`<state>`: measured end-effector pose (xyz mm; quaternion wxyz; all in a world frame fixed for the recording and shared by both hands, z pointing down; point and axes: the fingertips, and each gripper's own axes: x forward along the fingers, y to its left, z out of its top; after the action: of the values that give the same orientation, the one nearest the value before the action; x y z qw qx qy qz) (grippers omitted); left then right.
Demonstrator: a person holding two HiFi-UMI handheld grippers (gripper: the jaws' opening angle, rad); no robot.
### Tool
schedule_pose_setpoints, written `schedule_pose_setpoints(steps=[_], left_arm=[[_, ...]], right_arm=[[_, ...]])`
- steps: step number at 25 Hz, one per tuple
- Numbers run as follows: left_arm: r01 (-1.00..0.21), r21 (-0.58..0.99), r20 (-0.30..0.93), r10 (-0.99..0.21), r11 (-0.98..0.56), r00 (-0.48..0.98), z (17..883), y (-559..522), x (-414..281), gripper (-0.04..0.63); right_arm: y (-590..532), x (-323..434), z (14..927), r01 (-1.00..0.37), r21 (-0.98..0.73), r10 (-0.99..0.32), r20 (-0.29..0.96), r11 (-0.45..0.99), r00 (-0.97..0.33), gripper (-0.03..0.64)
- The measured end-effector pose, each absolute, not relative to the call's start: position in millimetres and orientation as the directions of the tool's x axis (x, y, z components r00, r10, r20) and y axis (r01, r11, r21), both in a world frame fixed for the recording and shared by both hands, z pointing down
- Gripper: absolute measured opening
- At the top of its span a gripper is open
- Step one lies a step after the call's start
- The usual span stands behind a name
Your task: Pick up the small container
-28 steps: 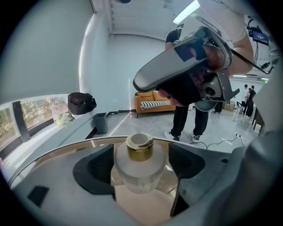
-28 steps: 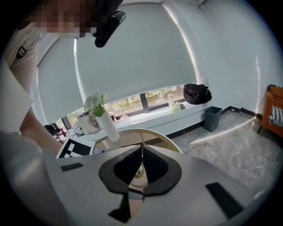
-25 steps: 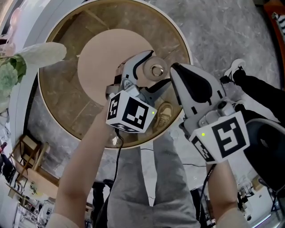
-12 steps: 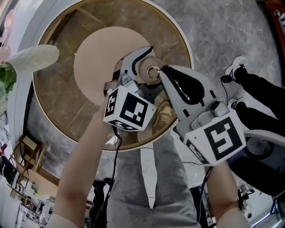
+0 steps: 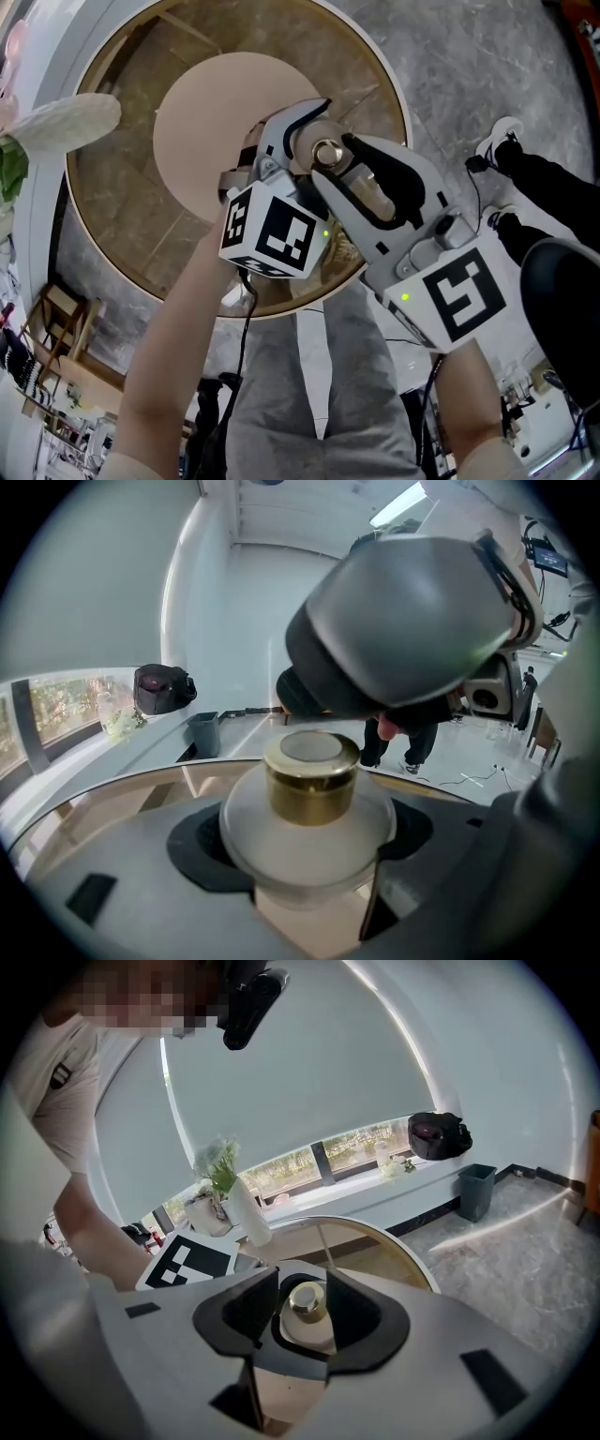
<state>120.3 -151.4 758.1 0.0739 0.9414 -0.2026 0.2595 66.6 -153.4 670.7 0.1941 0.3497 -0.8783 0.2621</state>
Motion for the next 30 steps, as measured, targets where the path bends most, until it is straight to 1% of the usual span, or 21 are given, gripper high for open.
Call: schedule_pose_setpoints(steps=[2, 4, 12, 15, 18, 26, 30], left_arm=[[-0.416, 0.033, 0.518, -0.34, -0.909, 0.785, 757.8, -151.1, 120.3, 0.354], [-0.414, 0.031, 0.519, -0.34, -0.91, 0.785, 758.6, -151.1, 119.3, 0.354], [-0.412, 0.021, 0.517, -0.343, -0.911, 0.784, 761.3, -149.4, 117.3, 0.351], [-0.404, 0.025, 0.519, -0.333, -0.915, 0.787, 761.2, -147.9, 116.5, 0.351], [-0.394, 0.027, 0.52, -0.324, -0.919, 0.79, 760.1, -148.8, 115.8, 0.351], [-0.4, 0.029, 0.518, -0.329, -0.916, 0.789, 759.6, -149.7, 117.0, 0.351], [-0.414, 0.068, 0.518, -0.322, -0.908, 0.792, 757.9, -147.3, 113.8, 0.35]], right_arm=[[-152.0, 62.6, 672.5, -0.713, -0.325, -0.505, 0.531, 0.621, -0.681, 0.174], [-150.6, 58.2, 676.8, -0.715, -0.329, -0.496, 0.542, 0.617, -0.678, 0.183], [-147.1, 54.4, 697.5, -0.71, -0.257, -0.485, 0.577, 0.655, -0.657, 0.186], [-145.7, 54.3, 699.2, -0.709, -0.213, -0.499, 0.578, 0.672, -0.646, 0.181], [-148.6, 54.9, 698.9, -0.726, -0.191, -0.527, 0.571, 0.661, -0.63, 0.142], [-148.9, 55.4, 698.7, -0.722, -0.153, -0.534, 0.573, 0.675, -0.621, 0.131], [-147.6, 51.6, 696.8, -0.717, -0.169, -0.525, 0.573, 0.676, -0.63, 0.13]])
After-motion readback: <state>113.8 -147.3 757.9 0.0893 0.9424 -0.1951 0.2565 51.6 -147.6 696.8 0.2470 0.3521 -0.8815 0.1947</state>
